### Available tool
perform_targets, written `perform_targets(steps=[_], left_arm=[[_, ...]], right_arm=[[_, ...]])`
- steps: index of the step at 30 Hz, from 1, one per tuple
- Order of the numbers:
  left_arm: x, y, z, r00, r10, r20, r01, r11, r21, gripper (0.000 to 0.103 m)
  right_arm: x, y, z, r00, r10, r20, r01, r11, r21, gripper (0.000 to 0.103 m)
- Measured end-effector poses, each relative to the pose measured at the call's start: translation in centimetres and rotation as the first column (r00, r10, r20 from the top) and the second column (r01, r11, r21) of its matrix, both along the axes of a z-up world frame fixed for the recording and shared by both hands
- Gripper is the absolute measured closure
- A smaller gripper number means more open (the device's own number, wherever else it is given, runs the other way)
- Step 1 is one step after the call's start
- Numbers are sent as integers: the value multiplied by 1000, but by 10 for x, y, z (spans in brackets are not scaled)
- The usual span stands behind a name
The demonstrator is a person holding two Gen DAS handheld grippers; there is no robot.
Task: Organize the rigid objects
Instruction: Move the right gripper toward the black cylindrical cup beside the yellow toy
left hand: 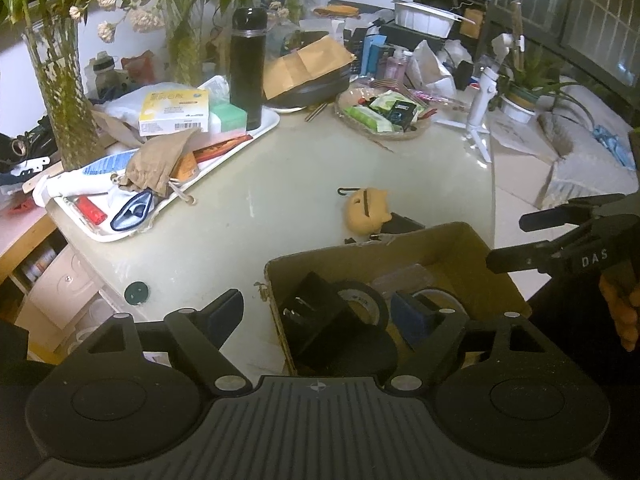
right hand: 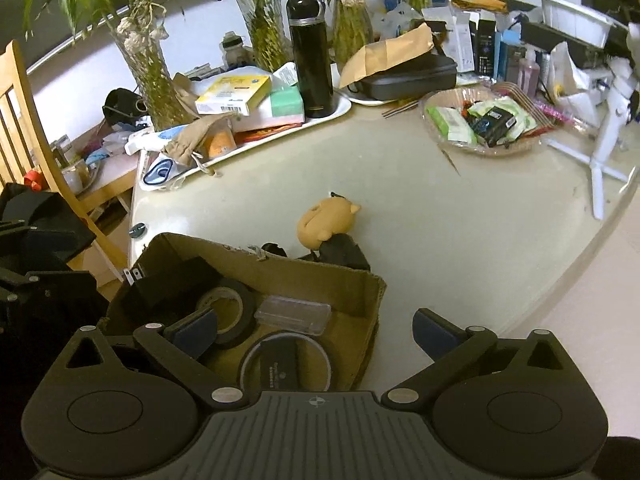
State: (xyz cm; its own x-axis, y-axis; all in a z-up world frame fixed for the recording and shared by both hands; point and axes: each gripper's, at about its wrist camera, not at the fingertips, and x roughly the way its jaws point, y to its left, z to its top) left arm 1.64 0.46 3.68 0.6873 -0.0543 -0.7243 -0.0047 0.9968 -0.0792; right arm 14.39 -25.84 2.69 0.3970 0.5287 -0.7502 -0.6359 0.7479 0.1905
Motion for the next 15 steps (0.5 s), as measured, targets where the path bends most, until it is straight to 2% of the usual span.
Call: perform_targets(steps=[6,11,15], left_arm=[[-2,-2,1,1000,-5,30,4,1000,24,22],[-1,-4,1,999,-32,26,31,999,16,22],[2,-7,0,999,-46,17,45,999,29,22]], right_arm=[[-1,3,-2,1000,18,5,-17,999,-36,0],[-5,9,-3,998,57,25,-54,995,-88,0],[-2,13,-4,999,50,20,-47,990,-133,0]])
